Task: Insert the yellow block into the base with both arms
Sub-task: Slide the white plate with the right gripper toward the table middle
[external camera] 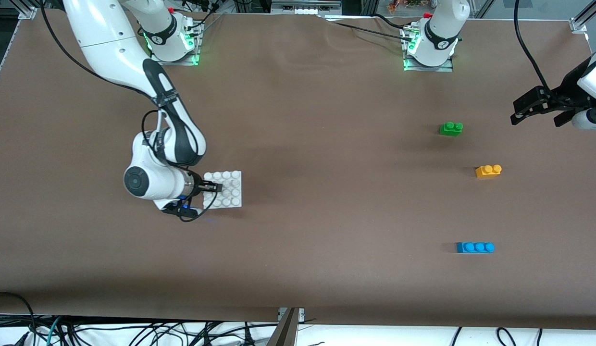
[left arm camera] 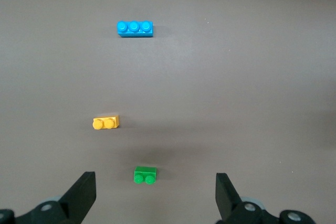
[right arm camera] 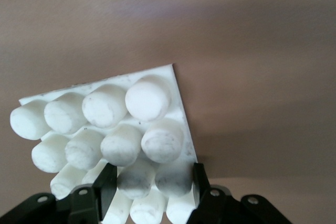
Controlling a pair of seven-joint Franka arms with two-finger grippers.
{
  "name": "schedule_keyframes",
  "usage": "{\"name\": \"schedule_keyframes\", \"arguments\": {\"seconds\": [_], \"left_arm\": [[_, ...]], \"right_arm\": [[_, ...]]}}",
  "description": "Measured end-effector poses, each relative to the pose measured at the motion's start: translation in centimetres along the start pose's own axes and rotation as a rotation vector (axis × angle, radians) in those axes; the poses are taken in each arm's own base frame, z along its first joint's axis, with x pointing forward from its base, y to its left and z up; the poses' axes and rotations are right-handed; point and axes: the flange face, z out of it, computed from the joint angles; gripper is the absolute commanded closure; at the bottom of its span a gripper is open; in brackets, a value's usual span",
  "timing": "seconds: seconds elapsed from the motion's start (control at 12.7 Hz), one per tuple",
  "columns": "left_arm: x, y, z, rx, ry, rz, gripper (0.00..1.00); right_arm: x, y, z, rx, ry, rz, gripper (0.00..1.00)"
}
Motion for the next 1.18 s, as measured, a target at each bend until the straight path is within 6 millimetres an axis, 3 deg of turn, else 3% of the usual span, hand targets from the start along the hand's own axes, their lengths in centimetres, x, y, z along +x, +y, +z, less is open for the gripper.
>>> {"name": "schedule_keyframes", "arguments": {"seconds": [0.31,0.63,1.18], "left_arm": [[0.0,-0.1,0.0,0.000,0.000,-0.002,0.00],[0.1,-0.6,0.2,0.000,-0.006,-0.010,0.00],[1.0,-0.8,3.2,0.003,-0.089,-0.015,0.00]], "right_arm": [[-0.6,-1.7,0.3,-0.004,0.000,0.014,0.37],[-1.2,-4.9,1.0,-0.007,0.009,0.025,0.37],[-2.4,-8.9,1.8,-0.012,0.016,0.026,0.37]]}}
